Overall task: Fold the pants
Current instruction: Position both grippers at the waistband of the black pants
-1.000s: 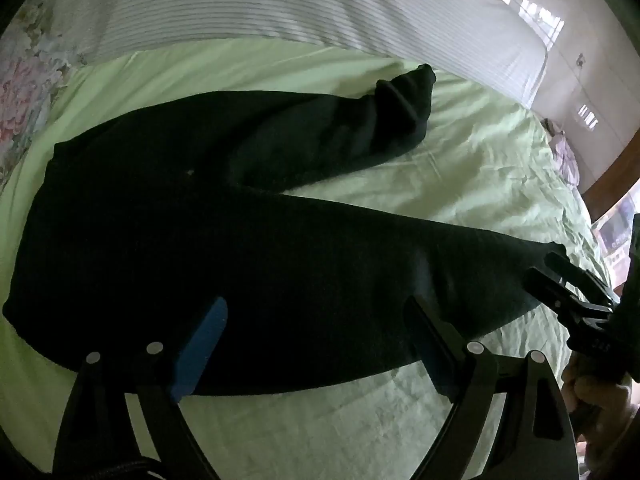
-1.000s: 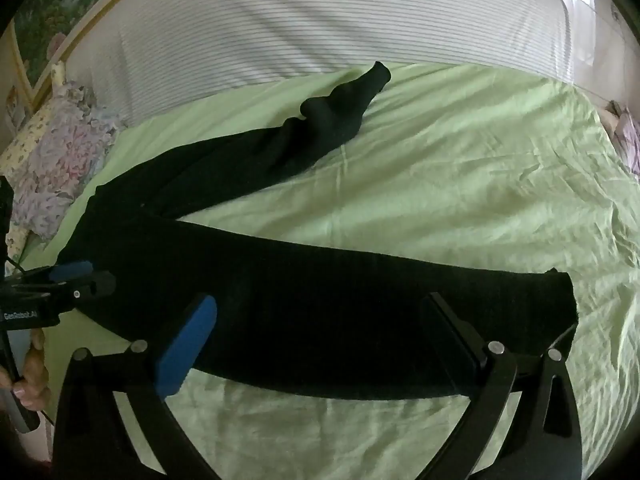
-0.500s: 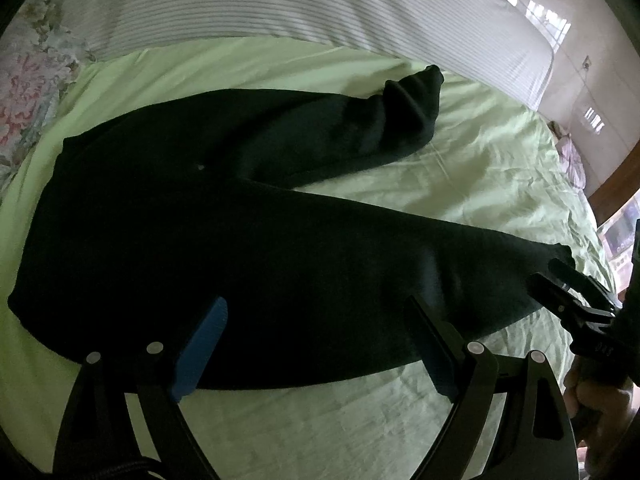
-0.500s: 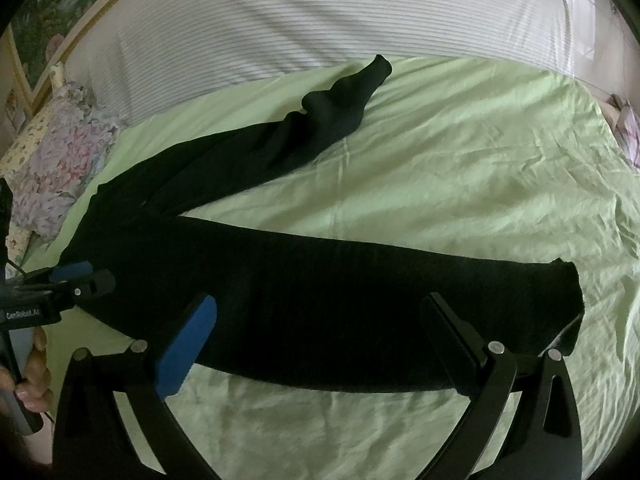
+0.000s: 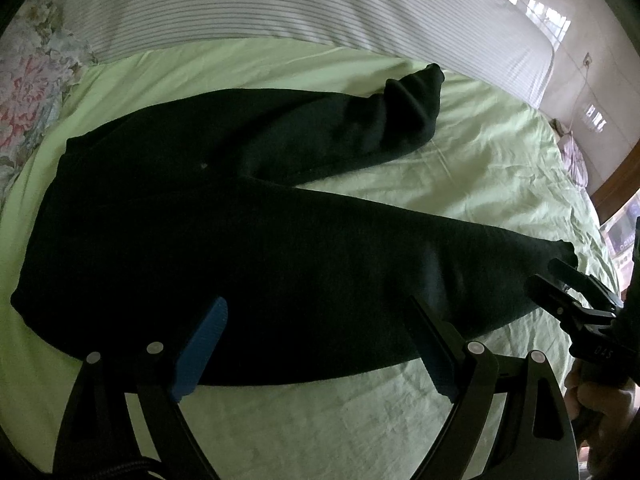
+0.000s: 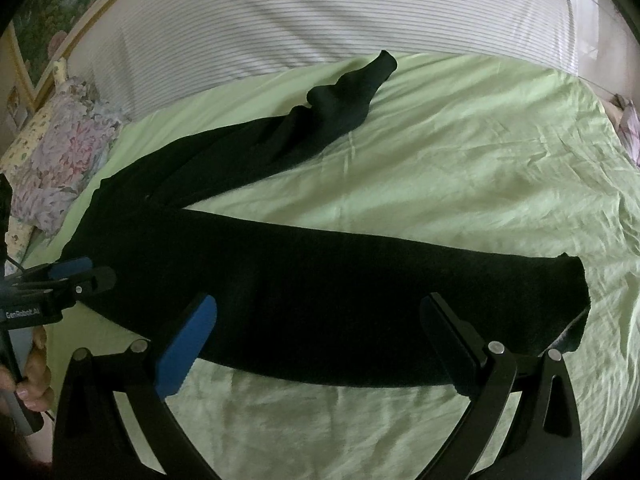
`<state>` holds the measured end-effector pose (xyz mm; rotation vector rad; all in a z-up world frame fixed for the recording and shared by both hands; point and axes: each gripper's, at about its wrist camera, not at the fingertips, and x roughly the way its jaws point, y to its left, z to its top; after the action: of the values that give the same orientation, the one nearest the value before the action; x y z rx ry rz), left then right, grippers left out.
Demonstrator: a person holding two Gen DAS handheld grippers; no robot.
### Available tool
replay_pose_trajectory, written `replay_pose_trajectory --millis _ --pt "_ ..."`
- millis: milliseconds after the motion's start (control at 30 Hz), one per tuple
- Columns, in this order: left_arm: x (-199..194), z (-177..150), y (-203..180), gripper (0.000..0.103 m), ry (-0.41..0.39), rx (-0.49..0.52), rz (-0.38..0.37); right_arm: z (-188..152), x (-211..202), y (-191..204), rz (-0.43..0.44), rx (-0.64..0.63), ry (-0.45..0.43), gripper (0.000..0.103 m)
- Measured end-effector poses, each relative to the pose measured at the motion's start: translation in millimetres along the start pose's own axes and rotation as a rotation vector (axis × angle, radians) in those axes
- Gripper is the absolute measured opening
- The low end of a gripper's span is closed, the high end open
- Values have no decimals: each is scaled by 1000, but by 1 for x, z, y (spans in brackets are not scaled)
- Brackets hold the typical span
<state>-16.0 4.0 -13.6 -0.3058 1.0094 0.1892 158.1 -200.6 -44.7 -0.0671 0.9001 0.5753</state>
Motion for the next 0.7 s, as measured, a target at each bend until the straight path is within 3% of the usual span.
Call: replay_pose_trajectory --millis 700 --pt "1 -1 1 91 -6 1 24 0 0 2 1 -1 2 101"
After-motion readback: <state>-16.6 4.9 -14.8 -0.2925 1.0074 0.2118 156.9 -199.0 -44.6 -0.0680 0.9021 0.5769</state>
